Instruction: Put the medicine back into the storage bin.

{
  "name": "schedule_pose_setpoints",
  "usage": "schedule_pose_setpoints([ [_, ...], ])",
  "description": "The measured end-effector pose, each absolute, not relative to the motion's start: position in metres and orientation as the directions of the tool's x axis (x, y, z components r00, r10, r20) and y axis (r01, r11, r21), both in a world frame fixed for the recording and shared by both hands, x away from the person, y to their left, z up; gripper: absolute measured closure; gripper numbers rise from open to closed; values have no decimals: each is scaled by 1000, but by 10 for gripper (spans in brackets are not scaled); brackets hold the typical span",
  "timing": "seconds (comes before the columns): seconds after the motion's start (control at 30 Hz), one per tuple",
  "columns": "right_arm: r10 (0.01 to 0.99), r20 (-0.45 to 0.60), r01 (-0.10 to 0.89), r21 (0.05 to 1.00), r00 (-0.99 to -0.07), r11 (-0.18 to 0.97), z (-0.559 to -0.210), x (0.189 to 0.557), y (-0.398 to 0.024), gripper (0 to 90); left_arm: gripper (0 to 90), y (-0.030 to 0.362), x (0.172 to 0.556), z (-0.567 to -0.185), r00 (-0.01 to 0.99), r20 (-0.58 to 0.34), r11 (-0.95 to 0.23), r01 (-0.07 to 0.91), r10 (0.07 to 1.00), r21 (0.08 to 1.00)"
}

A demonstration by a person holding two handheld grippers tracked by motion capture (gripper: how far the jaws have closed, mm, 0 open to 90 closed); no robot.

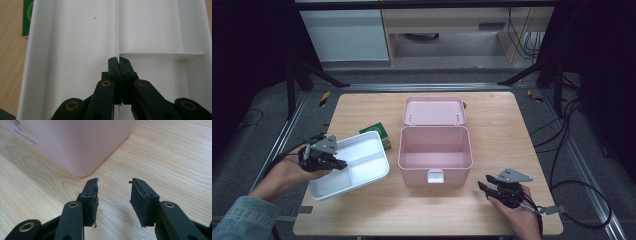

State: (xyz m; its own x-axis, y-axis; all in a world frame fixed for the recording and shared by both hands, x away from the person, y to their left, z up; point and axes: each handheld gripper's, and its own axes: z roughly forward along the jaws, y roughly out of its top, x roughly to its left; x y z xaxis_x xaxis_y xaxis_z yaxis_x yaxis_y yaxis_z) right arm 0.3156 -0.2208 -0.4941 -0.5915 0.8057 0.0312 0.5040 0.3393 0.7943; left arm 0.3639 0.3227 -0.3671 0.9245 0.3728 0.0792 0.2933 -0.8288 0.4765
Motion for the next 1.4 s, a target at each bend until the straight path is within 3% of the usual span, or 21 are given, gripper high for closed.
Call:
schedule_pose_setpoints([
  [0.6, 804, 24, 506, 789, -594, 349, -495, 316, -220, 571, 895, 296, 364, -449, 941, -19, -863, 319, 339, 392],
  [0.97, 805, 25, 510, 785, -593, 352, -496, 316, -219, 534, 859, 288, 363, -460, 942, -21, -883, 321, 334, 342],
  [1.0, 808, 24, 513, 783, -589, 351, -497, 316, -219, 500, 714, 288, 363, -458, 939, -10, -881, 327, 344, 343],
  [1.07, 809, 23, 514, 783, -587, 351, -497, 317, -219, 490, 669, 290, 364, -449, 931, 9, -869, 337, 365, 362],
  [1.1, 812, 27, 519, 781, -583, 347, -497, 317, -219, 477, 595, 291, 366, -444, 925, 22, -861, 346, 381, 372],
  [1.13, 816, 27, 522, 781, -577, 343, -497, 317, -219, 451, 430, 292, 370, -435, 907, 42, -845, 373, 419, 384],
  [1.23, 819, 33, 526, 781, -572, 336, -498, 317, -219, 411, 255, 295, 378, -425, 887, 59, -825, 401, 459, 398],
  [1.27, 819, 33, 526, 781, -572, 336, -498, 317, -219, 411, 255, 296, 384, -420, 880, 53, -815, 414, 473, 405],
  [1.33, 825, 36, 532, 780, -564, 330, -498, 317, -219, 363, 131, 297, 394, -412, 861, 85, -806, 429, 501, 408],
  [1.4, 826, 37, 533, 780, -563, 328, -498, 317, -219, 357, 106, 299, 404, -407, 839, 99, -784, 450, 536, 428],
])
